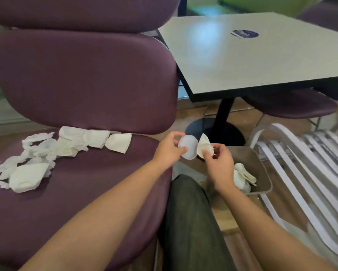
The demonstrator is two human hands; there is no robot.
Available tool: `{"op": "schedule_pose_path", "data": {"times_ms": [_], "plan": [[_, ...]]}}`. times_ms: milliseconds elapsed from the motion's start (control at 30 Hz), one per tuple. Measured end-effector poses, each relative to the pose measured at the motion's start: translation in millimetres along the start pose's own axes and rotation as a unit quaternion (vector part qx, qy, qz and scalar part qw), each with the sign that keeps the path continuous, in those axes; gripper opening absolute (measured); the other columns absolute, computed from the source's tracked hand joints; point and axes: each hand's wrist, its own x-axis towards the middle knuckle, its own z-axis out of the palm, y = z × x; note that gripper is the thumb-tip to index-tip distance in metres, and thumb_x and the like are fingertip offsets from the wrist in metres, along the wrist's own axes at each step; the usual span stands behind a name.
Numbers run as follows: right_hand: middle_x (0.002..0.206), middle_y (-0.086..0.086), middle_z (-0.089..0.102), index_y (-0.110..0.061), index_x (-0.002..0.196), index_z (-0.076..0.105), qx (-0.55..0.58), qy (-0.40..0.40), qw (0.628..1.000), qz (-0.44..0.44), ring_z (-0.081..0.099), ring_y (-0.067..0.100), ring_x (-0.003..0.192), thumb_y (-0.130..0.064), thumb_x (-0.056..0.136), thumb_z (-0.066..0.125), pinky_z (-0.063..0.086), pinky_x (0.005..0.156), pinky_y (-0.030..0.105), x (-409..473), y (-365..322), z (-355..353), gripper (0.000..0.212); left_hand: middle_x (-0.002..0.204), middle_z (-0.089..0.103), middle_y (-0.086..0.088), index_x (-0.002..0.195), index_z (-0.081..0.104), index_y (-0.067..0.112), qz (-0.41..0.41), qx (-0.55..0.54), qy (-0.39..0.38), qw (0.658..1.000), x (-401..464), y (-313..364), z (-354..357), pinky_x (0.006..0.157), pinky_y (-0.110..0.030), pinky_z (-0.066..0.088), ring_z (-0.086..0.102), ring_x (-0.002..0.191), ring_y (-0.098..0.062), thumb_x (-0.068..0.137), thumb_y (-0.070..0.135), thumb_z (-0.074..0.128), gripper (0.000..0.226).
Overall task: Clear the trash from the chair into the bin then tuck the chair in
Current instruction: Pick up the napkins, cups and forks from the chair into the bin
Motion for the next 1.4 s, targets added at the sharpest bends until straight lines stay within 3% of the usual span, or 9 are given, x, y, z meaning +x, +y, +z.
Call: {"op": "schedule_pose_path", "data": {"times_ms": [300, 367, 467, 600, 833, 1200, 1400], "plan": [[0.112, 0.005, 0.065, -0.011, 0.118, 0.06, -0.061, 0.066, 0.99, 0.106, 0.062, 0.023, 0.1, -0.018, 0.091, 0.062, 0.047, 0.083, 0.031, 31.3, 57.5, -77.3, 0.029, 0.096, 0.063, 0.005, 0.12, 0.052, 0.031, -0.015, 0.04, -0.089, 0.995, 17.3, 6.4, 116.2, 0.075, -0.038, 0.06, 0.064, 0.086, -0.017, 0.087, 0.02, 0.07, 0.039], [0.114, 0.007, 0.066, -0.011, 0.12, 0.061, -0.095, 0.053, 0.986, 0.124, 0.061, 0.026, 0.104, -0.021, 0.092, 0.061, 0.047, 0.085, 0.032, 43.0, 77.0, -85.1, 0.03, 0.106, 0.064, 0.004, 0.126, 0.05, 0.029, -0.019, 0.047, -0.096, 0.994, 19.5, 4.7, 136.5, 0.083, -0.037, 0.057, 0.064, 0.097, -0.02, 0.088, 0.023, 0.069, 0.042], [0.126, 0.012, 0.061, -0.013, 0.128, 0.058, -0.174, -0.003, 0.973, 0.151, 0.052, 0.034, 0.12, -0.031, 0.089, 0.061, 0.044, 0.1, 0.042, 55.3, 99.5, -88.4, 0.043, 0.14, 0.05, -0.002, 0.145, 0.038, 0.024, -0.043, 0.075, -0.116, 0.989, 23.1, 1.5, 157.5, 0.102, -0.036, 0.045, 0.05, 0.127, -0.022, 0.09, 0.036, 0.065, 0.062], [0.132, 0.014, 0.056, -0.014, 0.132, 0.056, -0.192, -0.044, 0.968, 0.155, 0.045, 0.035, 0.127, -0.025, 0.089, 0.059, 0.035, 0.106, 0.039, 57.1, 98.4, -81.0, 0.045, 0.146, 0.046, -0.002, 0.146, 0.039, 0.025, -0.051, 0.108, -0.108, 0.987, 27.8, -6.7, 157.4, 0.105, -0.035, 0.04, 0.047, 0.131, -0.021, 0.092, 0.04, 0.06, 0.059], [0.121, 0.005, 0.063, -0.02, 0.12, 0.064, -0.142, -0.083, 0.982, 0.088, 0.053, 0.028, 0.119, -0.025, 0.091, 0.059, 0.044, 0.102, 0.043, 55.8, 57.4, -35.1, 0.029, 0.12, 0.063, 0.004, 0.127, 0.057, 0.024, -0.046, 0.087, -0.045, 0.994, 30.1, -8.8, 95.4, 0.092, -0.03, 0.047, 0.058, 0.111, -0.015, 0.096, 0.035, 0.056, 0.033], [0.107, 0.001, 0.067, -0.027, 0.101, 0.068, -0.101, -0.208, 0.972, -0.028, 0.058, 0.025, 0.108, -0.024, 0.086, 0.058, 0.049, 0.095, 0.042, 18.9, -31.3, 94.2, 0.018, 0.098, 0.065, 0.011, 0.107, 0.066, 0.029, -0.074, 0.109, 0.125, 0.983, -1.1, -46.3, -68.0, 0.085, -0.027, 0.045, 0.061, 0.099, -0.011, 0.095, 0.031, 0.055, 0.016], [0.109, 0.002, 0.069, -0.023, 0.103, 0.07, -0.116, -0.25, 0.959, -0.057, 0.06, 0.025, 0.108, -0.016, 0.083, 0.058, 0.046, 0.099, 0.039, -7.7, -59.9, 157.9, 0.024, 0.106, 0.066, 0.005, 0.109, 0.066, 0.03, -0.112, 0.105, 0.18, 0.972, -19.2, -73.4, -139.9, 0.08, -0.027, 0.044, 0.06, 0.095, -0.012, 0.094, 0.031, 0.054, 0.019]]}}
